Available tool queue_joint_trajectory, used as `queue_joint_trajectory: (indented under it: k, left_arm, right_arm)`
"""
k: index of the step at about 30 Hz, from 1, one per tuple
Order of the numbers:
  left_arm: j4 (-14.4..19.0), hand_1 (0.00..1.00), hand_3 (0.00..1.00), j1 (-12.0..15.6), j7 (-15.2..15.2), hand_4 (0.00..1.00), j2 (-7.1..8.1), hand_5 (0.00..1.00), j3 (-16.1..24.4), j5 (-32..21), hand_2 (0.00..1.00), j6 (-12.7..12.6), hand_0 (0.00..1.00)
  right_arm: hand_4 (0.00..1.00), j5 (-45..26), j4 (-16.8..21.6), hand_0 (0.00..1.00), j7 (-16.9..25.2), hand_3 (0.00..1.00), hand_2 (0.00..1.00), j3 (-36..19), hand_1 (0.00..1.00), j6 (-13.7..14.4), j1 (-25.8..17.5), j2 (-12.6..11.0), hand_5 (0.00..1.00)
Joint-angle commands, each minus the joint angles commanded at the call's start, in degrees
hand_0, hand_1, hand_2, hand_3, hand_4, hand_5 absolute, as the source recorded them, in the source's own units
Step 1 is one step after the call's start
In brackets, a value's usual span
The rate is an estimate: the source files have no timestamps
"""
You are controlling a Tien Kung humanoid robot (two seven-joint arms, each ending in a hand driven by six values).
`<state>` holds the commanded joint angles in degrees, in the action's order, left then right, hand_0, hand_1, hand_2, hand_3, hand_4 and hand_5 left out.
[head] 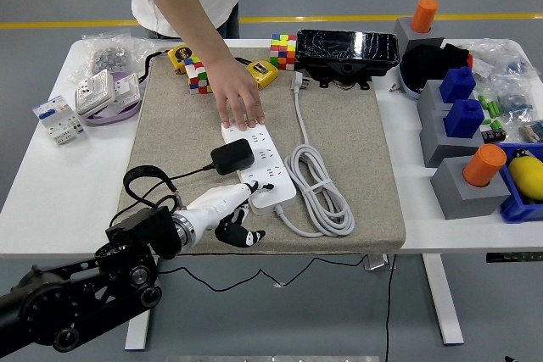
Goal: Put the plug near the board,insert it into the board,press the button,pull the plug out
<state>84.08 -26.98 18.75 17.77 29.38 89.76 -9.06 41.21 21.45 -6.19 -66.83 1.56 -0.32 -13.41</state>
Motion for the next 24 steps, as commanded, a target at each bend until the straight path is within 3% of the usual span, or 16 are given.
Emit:
queue_joint_trajectory:
  k: [3, 4, 8, 15, 18, 24]
  left_arm:
    - [0.3, 0.051, 0.793, 0.0, -6.1, 0.723, 0.06, 0.146, 0.6, -4.7, 0.117, -3.8, 0.080]
    - [0.2, 0.053, 0.641, 0.0, -8.0, 0.734, 0.06, 0.205, 0.7, -5.9, 0.129, -5.0, 0.095]
    - [-0.4, 0.053, 0.641, 0.2, -15.4, 0.734, -0.09, 0.205, 0.9, -10.0, 0.129, -10.4, 0.095]
    - [-2.6, 0.057, 0.620, 1.1, -28.5, 0.723, -0.90, 0.184, 2.9, -25.0, 0.131, -17.8, 0.103]
    - [-2.9, 0.056, 0.615, 1.5, -29.7, 0.723, -1.17, 0.198, 4.0, -28.2, 0.126, -18.6, 0.100]
    - [-2.9, 0.056, 0.618, 1.7, -29.2, 0.743, -1.25, 0.217, 4.6, -28.0, 0.127, -18.7, 0.099]
  right_arm:
    - [0.898, 0.0, 0.0, 0.542, 0.0, 0.560, 0.661, 0.1, 0.644, 0.0, 0.0, 0.0, 0.420]
    - [0.898, 0.0, 0.0, 0.542, 0.0, 0.560, 0.661, 0.1, 0.644, 0.0, 0.0, 0.0, 0.420]
    - [0.898, 0.0, 0.0, 0.542, 0.0, 0.560, 0.661, 0.1, 0.644, 0.0, 0.1, 0.1, 0.420]
    - [0.898, -0.1, -0.1, 0.542, 0.0, 0.560, 0.662, 0.1, 0.643, 0.0, 0.1, 0.1, 0.420]
    - [0.898, -0.1, 0.0, 0.542, 0.0, 0.560, 0.662, 0.2, 0.644, 0.0, 0.1, 0.1, 0.420]
    - [0.898, -0.1, 0.0, 0.542, 0.0, 0.560, 0.662, 0.3, 0.644, 0.0, 0.1, 0.0, 0.420]
